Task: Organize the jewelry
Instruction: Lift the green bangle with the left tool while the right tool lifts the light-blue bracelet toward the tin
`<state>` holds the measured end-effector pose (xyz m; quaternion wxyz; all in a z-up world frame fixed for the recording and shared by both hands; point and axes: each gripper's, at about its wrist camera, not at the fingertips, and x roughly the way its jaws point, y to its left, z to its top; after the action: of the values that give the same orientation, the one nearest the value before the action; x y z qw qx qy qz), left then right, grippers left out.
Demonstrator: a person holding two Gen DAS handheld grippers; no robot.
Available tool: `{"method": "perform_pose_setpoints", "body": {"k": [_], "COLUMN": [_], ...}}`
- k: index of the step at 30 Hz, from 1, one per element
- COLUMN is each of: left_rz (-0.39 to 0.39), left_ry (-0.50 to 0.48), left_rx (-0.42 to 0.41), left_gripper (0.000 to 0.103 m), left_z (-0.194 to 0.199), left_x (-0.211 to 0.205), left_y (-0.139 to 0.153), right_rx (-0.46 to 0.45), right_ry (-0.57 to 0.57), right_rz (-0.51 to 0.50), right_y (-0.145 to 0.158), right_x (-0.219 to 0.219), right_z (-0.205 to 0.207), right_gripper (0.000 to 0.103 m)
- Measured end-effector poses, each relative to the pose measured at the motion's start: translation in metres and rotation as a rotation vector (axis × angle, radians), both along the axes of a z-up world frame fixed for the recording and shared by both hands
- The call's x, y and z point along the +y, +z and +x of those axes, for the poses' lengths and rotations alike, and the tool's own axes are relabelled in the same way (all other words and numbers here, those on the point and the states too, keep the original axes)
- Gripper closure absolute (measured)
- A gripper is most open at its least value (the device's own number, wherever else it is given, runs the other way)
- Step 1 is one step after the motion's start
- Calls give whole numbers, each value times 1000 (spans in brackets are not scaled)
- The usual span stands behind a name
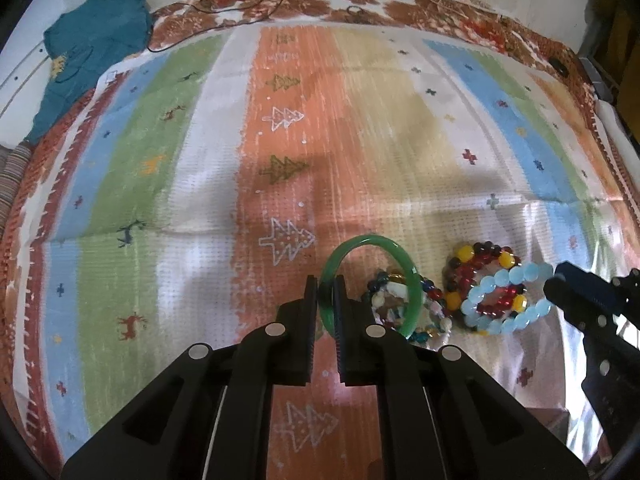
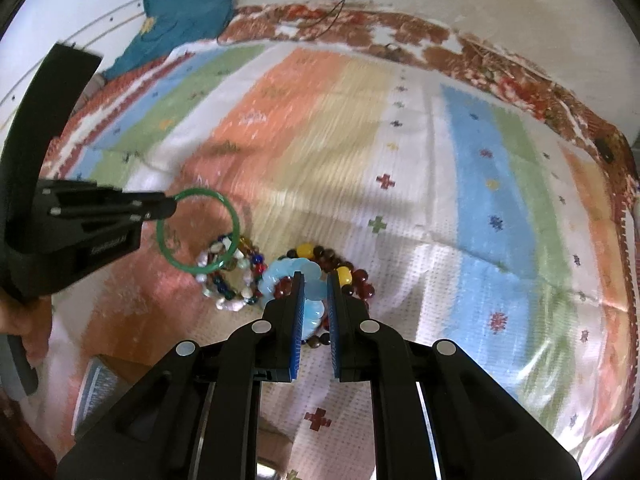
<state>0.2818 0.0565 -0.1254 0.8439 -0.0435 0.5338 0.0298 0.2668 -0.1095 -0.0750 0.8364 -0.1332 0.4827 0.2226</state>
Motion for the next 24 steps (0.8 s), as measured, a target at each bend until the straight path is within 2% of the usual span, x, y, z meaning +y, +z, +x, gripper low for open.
{"method": "perform_pose_setpoints", "body": {"k": [13,24], "left_rz": [9,-3], "left_ry": [26,-17], "left_rx": [-88,-134], "left_gripper": [95,95], "left_z": [-33,-60], "left_x": [2,-20], "left_y": [47,68], "right_rx": [-72,-125], "right_ry": [-34,-47], "right_rz": [80,127], "right_y": [36,63], "right_x": [-7,-14], "right_z": [-22,-50], "right_gripper": [91,91]}}
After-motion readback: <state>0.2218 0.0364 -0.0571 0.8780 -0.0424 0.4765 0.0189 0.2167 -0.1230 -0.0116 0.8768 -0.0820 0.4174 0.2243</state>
